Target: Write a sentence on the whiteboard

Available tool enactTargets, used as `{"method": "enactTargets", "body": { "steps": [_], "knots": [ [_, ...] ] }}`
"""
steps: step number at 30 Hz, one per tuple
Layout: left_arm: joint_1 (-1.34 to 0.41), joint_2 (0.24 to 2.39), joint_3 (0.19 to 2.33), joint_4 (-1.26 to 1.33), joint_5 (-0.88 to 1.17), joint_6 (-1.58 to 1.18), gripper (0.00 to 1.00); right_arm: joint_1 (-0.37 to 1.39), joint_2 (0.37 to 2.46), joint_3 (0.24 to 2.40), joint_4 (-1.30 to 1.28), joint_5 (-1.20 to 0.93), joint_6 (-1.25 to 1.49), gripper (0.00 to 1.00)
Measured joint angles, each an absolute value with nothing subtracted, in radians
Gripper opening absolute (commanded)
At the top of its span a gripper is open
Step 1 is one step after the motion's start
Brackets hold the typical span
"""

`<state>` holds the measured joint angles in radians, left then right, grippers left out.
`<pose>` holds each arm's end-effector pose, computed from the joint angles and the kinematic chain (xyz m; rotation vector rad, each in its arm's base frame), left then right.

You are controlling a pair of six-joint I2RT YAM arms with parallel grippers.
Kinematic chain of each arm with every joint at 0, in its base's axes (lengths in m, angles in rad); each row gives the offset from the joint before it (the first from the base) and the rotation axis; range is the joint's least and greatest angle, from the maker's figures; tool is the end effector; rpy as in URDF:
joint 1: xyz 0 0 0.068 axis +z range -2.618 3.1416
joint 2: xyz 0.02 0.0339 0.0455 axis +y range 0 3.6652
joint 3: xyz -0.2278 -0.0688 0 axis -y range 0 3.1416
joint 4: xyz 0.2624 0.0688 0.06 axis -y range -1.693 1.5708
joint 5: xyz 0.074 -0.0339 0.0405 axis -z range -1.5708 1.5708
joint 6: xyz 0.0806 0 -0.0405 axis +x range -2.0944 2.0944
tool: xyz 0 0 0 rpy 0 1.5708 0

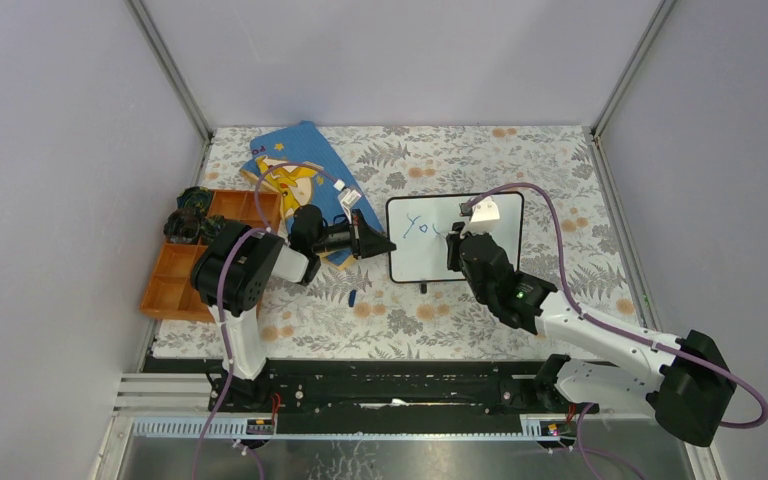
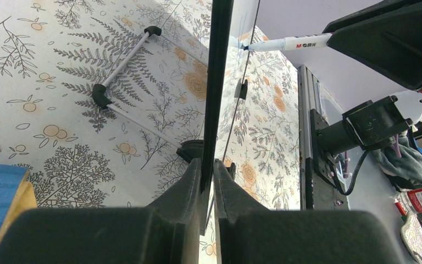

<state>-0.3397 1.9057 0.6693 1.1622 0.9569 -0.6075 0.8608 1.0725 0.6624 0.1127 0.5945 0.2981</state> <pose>0.3154 -0.1813 0.0915 0.5700 1.7502 -1.4677 0.2365 0.2059 0.2228 -0.1068 1.8208 0.2643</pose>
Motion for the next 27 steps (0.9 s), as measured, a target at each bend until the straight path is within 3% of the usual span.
{"method": "enactTargets", "body": {
  "steps": [27],
  "knots": [
    [-0.347,1.906,0.670,1.158,0.957,-0.594,0.00,0.836,1.090,0.701,0.110,0.609,0.266,0.00]
  ]
}}
